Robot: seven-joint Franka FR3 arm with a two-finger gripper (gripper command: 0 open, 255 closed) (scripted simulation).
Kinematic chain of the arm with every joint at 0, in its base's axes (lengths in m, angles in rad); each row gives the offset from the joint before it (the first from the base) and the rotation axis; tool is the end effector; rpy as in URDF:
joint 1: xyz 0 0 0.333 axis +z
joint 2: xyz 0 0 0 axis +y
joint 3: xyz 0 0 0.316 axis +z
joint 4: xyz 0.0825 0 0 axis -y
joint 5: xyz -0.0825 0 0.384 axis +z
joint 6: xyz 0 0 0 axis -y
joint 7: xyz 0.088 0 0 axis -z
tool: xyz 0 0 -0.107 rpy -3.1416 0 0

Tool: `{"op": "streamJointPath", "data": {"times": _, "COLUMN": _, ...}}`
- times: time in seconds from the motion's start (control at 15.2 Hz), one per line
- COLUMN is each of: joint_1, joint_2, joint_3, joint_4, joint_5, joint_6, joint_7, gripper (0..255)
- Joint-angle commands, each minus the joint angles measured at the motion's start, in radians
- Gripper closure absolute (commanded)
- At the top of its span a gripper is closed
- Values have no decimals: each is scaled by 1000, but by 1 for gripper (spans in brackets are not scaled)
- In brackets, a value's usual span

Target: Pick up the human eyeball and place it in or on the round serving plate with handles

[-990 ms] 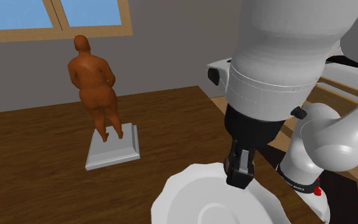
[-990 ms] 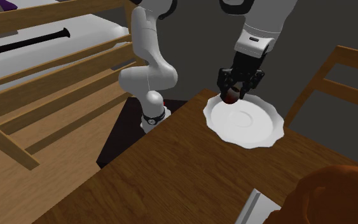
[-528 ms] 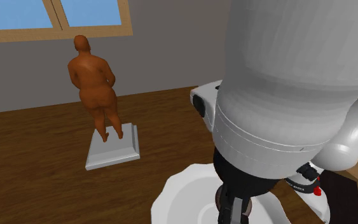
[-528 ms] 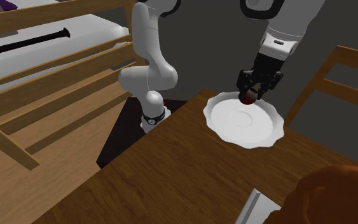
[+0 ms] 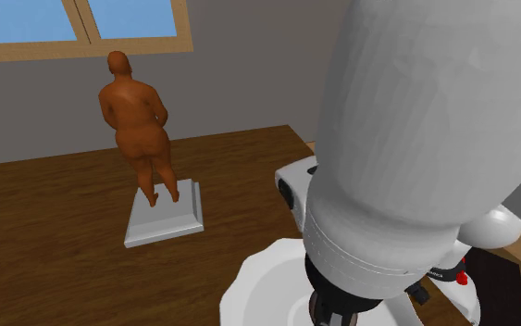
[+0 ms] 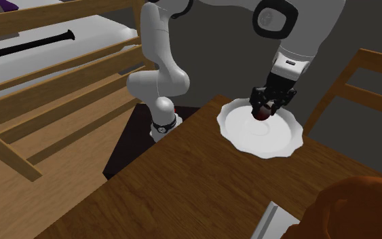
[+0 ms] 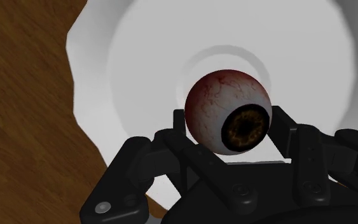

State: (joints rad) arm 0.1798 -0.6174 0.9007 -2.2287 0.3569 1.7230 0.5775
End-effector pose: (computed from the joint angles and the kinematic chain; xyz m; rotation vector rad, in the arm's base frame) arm 0.1343 0.4156 0.4978 2.9693 0.4690 0.0519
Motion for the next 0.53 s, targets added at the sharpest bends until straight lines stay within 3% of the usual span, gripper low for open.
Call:
{"op": "streamJointPath", "data": {"times": 0.0, "joint_1": 2, "joint_2": 0, "joint_3": 10, "joint_4": -25, "joint_5": 7, "joint_6": 27, "joint_7": 0, "gripper": 255}}
{"op": "streamJointPath", "data": {"times": 0.46, "joint_1": 1, "joint_2": 3, "joint_3": 21, "joint_4": -44, "joint_5": 11, "joint_6": 50, "joint_7": 1, "gripper": 255}}
